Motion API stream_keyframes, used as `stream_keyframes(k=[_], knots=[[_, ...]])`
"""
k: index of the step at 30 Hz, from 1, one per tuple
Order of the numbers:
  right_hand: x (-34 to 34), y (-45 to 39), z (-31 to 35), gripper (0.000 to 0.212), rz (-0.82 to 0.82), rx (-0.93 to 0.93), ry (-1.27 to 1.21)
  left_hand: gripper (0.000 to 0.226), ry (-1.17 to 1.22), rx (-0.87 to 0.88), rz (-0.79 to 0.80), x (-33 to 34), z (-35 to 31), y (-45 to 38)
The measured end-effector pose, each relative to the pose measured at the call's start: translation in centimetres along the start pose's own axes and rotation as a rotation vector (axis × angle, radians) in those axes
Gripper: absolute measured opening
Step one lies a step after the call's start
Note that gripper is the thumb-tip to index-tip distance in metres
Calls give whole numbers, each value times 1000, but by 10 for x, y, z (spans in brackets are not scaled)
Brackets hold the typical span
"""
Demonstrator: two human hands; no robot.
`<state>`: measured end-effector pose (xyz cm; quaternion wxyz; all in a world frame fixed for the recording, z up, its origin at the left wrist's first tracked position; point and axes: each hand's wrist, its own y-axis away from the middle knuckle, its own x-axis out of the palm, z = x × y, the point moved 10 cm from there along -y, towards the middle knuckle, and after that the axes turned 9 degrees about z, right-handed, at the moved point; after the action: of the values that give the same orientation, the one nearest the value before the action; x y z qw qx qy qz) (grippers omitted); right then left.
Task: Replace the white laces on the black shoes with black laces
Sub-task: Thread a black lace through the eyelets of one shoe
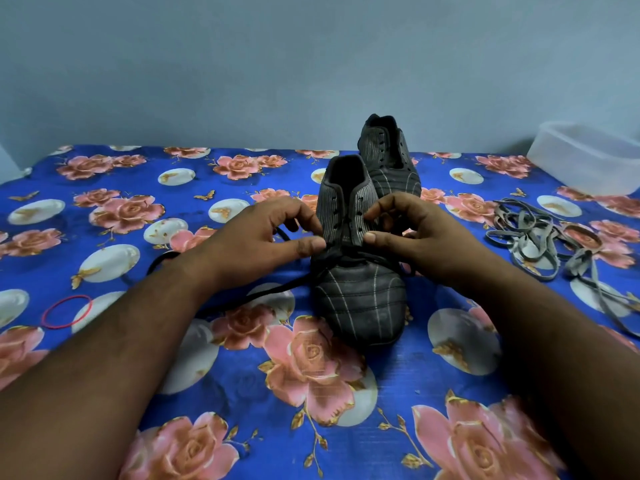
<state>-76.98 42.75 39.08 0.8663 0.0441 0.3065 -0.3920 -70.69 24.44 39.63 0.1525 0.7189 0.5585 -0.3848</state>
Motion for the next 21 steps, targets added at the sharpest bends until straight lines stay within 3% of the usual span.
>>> stream_keyframes(k=[4, 8, 10, 16, 19, 21], knots=[[1, 0, 0, 26, 5, -5, -1, 5, -83, 66, 10, 5, -13, -2], [0, 0, -2, 30, -1, -6, 0, 10, -189, 63, 8, -3, -3, -1], [0, 0, -1, 32, -4, -10, 13, 11, -279, -60, -54, -18, 16, 1], [0, -1, -2, 28, -12, -23, 6, 12, -588, -653, -193, -64, 76, 29], [-1, -1, -5, 27, -15, -18, 12, 16, -688, -747, -196, -68, 78, 34], [-1, -1, -5, 26, -16, -23, 15, 21, -675, -702, -203, -65, 73, 31]])
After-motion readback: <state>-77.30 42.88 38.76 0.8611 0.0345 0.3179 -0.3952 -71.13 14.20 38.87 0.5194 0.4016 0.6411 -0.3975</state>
